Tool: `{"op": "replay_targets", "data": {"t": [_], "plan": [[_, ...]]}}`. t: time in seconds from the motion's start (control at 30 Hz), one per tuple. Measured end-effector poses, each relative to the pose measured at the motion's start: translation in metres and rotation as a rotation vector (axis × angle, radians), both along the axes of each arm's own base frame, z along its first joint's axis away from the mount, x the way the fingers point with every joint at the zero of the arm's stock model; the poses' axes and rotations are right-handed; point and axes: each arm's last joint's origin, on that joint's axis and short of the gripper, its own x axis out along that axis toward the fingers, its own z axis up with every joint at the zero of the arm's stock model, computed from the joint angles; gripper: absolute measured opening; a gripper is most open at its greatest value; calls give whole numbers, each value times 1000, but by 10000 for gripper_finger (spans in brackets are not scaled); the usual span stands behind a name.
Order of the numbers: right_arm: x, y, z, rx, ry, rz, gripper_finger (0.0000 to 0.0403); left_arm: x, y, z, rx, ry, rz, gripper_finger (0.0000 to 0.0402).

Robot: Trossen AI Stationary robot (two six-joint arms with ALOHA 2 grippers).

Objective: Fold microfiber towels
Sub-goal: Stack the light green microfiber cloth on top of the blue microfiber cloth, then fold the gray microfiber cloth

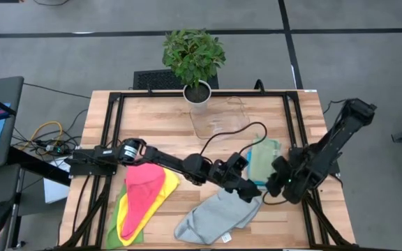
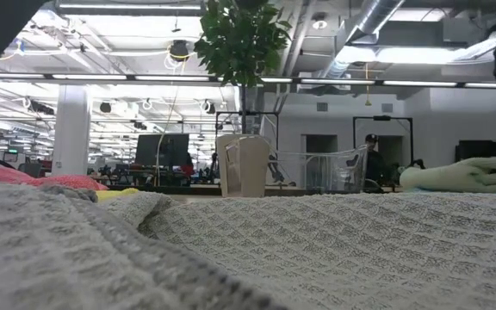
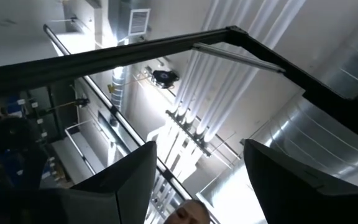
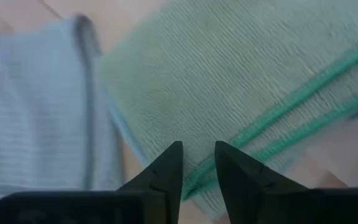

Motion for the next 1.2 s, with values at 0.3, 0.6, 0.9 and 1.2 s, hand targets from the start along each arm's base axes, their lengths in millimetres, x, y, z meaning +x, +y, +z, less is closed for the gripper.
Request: {"op": "replay_targets", "data": {"t": [0.3, 0.6, 0.9, 1.2], "plan": [[2, 4, -14, -15, 147, -8, 117, 0, 1, 2, 81, 10, -82, 233], [6, 7, 41, 76, -29, -1, 120, -42, -7, 88, 384, -82, -65, 233], [24, 32, 64, 208, -50, 146, 163, -152, -40, 159, 951, 263, 276, 233], [89, 60, 63, 98, 42, 355, 173, -253, -78, 155, 1081, 763, 497, 233]]}}
